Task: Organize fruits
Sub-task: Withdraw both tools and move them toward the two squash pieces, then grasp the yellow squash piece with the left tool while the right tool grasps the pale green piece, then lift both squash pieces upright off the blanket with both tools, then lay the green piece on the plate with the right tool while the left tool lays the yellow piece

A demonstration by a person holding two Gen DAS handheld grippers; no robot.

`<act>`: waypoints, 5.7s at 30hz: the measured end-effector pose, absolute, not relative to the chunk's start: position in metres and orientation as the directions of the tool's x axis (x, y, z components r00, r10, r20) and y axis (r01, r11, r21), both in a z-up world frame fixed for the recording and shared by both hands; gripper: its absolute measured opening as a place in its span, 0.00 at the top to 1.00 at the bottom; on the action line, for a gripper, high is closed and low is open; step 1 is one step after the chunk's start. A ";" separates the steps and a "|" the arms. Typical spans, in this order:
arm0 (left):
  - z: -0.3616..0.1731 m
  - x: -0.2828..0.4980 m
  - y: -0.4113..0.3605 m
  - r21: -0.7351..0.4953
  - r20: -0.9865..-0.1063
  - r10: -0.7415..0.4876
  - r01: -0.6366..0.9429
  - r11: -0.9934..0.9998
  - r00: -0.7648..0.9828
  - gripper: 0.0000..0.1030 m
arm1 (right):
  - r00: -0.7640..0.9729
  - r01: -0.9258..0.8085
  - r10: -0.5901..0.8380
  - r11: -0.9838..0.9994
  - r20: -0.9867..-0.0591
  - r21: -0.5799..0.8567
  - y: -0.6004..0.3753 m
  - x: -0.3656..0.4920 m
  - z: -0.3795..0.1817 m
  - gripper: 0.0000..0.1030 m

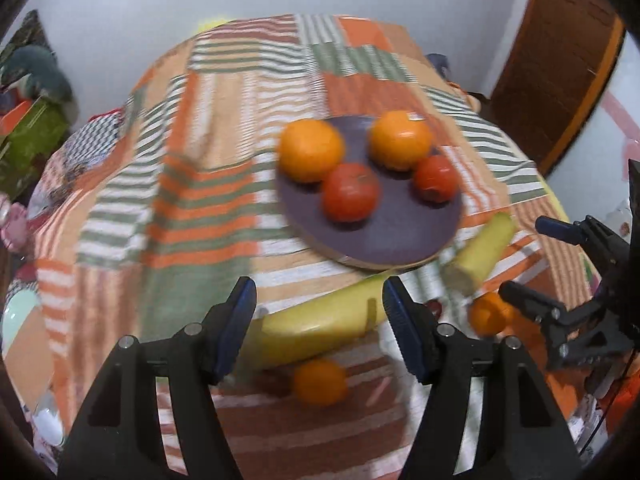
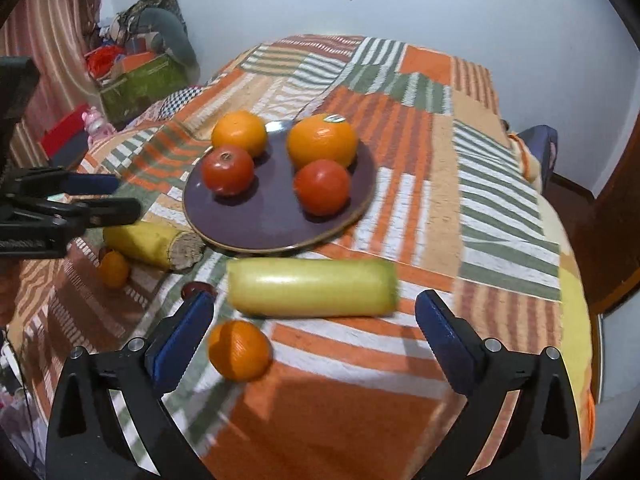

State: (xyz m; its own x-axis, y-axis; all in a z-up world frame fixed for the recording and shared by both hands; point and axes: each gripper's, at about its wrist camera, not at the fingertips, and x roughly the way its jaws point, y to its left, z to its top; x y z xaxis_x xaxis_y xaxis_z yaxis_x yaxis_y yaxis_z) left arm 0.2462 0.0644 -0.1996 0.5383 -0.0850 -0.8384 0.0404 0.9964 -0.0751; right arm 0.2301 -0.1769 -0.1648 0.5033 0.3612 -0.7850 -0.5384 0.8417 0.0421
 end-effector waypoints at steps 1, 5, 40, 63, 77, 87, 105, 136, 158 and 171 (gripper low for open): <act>-0.201 0.244 0.070 -0.073 -0.841 -0.080 0.034 0.997 0.535 0.36 | 0.499 -0.541 0.356 0.840 -0.790 0.037 -0.170 0.232 -0.168 0.02; -0.209 0.238 0.071 -0.058 -0.847 -0.074 0.048 0.997 0.526 0.25 | 0.502 -0.542 0.322 0.840 -0.802 -0.002 -0.154 0.235 -0.175 0.02; -0.234 0.255 0.112 -0.128 -0.864 -0.117 0.012 0.992 0.489 0.60 | 0.456 -0.451 0.338 0.885 -0.823 0.114 -0.238 0.227 -0.163 0.44; -0.252 0.244 0.114 -0.134 -0.868 -0.125 0.015 0.991 0.481 0.51 | 0.373 -0.328 0.365 0.912 -0.853 0.247 -0.195 0.282 -0.194 0.41; -0.246 0.224 0.123 -0.189 -0.882 -0.166 -0.008 0.982 0.441 0.61 | 0.335 -0.488 0.308 0.865 -0.891 0.116 -0.222 0.243 -0.181 0.63; -0.250 0.246 0.113 -0.126 -0.884 -0.111 -0.004 0.992 0.454 0.63 | 0.343 -0.436 0.322 0.887 -0.883 0.154 -0.216 0.267 -0.194 0.64; -0.187 0.226 0.124 -0.137 -0.798 -0.102 -0.013 0.991 0.593 0.64 | 0.466 -0.510 0.428 0.845 -0.774 0.159 -0.181 0.256 -0.132 0.69; -0.174 0.242 0.117 -0.207 -0.750 -0.174 0.024 0.978 0.638 0.64 | 0.453 -0.606 0.386 0.795 -0.804 0.040 -0.073 0.321 -0.139 0.66; -0.134 0.282 0.032 -0.207 -0.711 -0.265 0.166 0.964 0.651 0.64 | 0.561 -0.563 0.396 0.826 -0.727 0.015 -0.143 0.294 -0.112 0.40; -0.165 0.350 -0.018 -0.252 -0.776 -0.318 0.195 0.948 0.545 0.64 | 0.585 -0.554 0.413 0.832 -0.698 0.028 -0.179 0.292 -0.117 0.40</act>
